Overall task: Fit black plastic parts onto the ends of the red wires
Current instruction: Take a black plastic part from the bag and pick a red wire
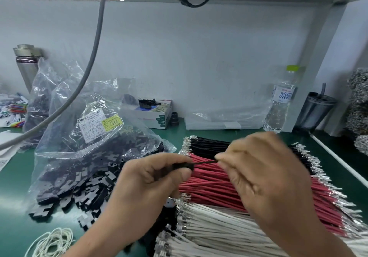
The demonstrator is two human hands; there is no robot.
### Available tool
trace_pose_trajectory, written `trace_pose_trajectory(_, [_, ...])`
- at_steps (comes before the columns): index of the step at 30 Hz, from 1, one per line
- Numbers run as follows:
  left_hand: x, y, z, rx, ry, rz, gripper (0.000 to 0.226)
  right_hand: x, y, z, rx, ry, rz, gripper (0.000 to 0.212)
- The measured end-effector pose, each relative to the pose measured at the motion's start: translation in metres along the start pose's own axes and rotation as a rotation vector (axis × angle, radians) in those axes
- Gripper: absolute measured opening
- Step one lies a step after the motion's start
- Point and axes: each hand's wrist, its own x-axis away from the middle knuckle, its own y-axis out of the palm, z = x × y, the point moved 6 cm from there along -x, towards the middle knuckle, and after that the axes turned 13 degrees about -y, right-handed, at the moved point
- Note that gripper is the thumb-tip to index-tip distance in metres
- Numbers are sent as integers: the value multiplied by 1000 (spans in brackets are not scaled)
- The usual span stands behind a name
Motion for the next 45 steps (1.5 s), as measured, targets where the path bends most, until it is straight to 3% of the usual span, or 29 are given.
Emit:
trace_pose_trajectory(2, [-5,-11,-7,134,-58,72,27,-3,-5,2,18,6,39,7])
trace_pose_trajectory(5, [-10,-17,-15,246,-115,102,25,-4,30,-7,14,20,-282,9])
trace_pose_trajectory(7, [-11,-16,-15,270,-125,83,26,-3,55,-3,-41,162,-435,11])
trace_pose_trajectory(10, [-11,-17,-16,305,-131,70,32,-2,68,14,-157,333,-416,18])
trace_pose_trajectory(16, [-14,-20,-21,426,-182,44,34,-7,49,15,-135,250,-480,5])
trace_pose_trajectory(19, [-14,-19,-21,482,-211,0,36,-4,31,12,-219,209,-350,9])
trace_pose_trajectory(22, [-11,-12,-19,479,-235,-82,33,1,17,4,-386,284,-221,12])
trace_pose_trajectory(28, [-4,3,-14,462,-232,-198,41,2,12,-8,-432,318,-156,11])
trace_pose_trajectory(35, [-1,8,-10,437,-224,-235,41,6,12,-8,-374,337,-245,29])
trace_pose_trajectory(45, [1,7,-7,402,-221,-280,37,5,12,-11,-453,387,-320,20])
